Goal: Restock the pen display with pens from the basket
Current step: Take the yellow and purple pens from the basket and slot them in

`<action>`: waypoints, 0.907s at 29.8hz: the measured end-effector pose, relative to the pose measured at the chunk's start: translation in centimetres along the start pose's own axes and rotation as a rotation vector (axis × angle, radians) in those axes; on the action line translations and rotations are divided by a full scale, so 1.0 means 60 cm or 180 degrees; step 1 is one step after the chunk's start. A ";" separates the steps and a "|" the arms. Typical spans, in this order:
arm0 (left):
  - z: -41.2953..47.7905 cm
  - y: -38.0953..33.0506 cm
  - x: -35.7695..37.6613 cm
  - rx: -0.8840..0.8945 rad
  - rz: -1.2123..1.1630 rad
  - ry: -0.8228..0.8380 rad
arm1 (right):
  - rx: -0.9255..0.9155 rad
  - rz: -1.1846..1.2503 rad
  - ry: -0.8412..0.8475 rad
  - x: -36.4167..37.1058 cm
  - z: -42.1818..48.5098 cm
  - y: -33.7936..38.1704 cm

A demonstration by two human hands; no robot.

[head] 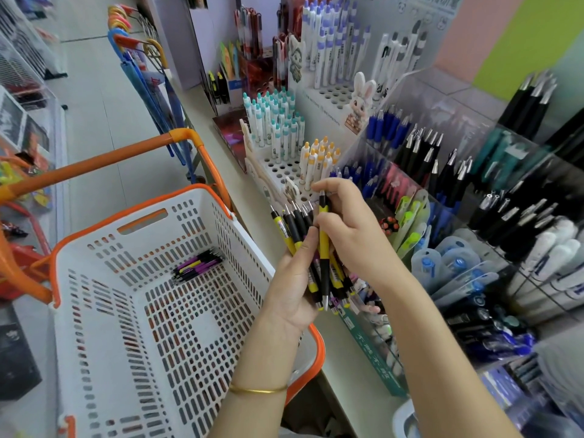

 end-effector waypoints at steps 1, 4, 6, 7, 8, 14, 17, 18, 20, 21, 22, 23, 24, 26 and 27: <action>0.000 0.002 -0.001 -0.0011 -0.0006 -0.0033 | 0.0023 0.0079 -0.0040 0.000 -0.002 -0.002; 0.001 0.004 -0.002 -0.0054 -0.0087 -0.0091 | 0.0189 0.0510 -0.0196 -0.005 -0.004 -0.011; 0.003 0.007 -0.005 -0.0091 -0.0109 -0.0148 | 0.0304 0.0863 -0.0282 -0.006 -0.007 -0.014; 0.004 0.008 -0.006 -0.0113 -0.0107 -0.0174 | 0.0347 0.1096 -0.0362 -0.008 -0.008 -0.014; 0.004 0.009 -0.010 -0.0124 -0.0101 -0.0206 | 0.0375 0.1332 -0.0516 -0.012 -0.009 -0.015; 0.005 0.000 -0.018 -0.0006 -0.0148 -0.0242 | 0.0449 0.2304 -0.1669 -0.040 -0.026 -0.026; 0.007 -0.002 -0.018 0.0037 -0.0198 -0.0357 | 0.0268 0.1748 -0.1918 -0.029 -0.041 -0.026; 0.008 -0.003 -0.019 0.0084 -0.0201 -0.0374 | 0.0207 0.1463 -0.1933 -0.023 -0.045 -0.026; 0.010 -0.006 -0.018 0.0179 -0.0226 -0.0389 | 0.0172 0.0927 -0.1808 -0.008 -0.051 -0.027; 0.010 -0.008 -0.019 0.0226 -0.0256 -0.0414 | 0.0163 0.0685 -0.1704 0.000 -0.052 -0.028; 0.011 -0.009 -0.019 0.0254 -0.0284 -0.0447 | 0.0143 0.0452 -0.1604 0.008 -0.053 -0.030; 0.010 -0.011 -0.019 0.0258 -0.0309 -0.0468 | 0.0114 0.0246 -0.1512 0.015 -0.054 -0.030; 0.010 -0.011 -0.019 0.0252 -0.0329 -0.0478 | 0.0088 0.0073 -0.1430 0.021 -0.055 -0.032; 0.010 -0.011 -0.019 0.0218 -0.0364 -0.0442 | 0.0035 -0.0224 -0.1323 0.028 -0.055 -0.033; 0.010 -0.010 -0.020 0.0188 -0.0372 -0.0422 | 0.0011 -0.0368 -0.1299 0.029 -0.054 -0.033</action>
Point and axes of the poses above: each hand's wrist, its own z-axis towards the middle knuckle, its own x-axis out of the palm, y = z × x, the point moved 4 cm from there along z, towards the middle knuckle, and after that the axes turned 10 degrees about x, right-handed, at the moved point
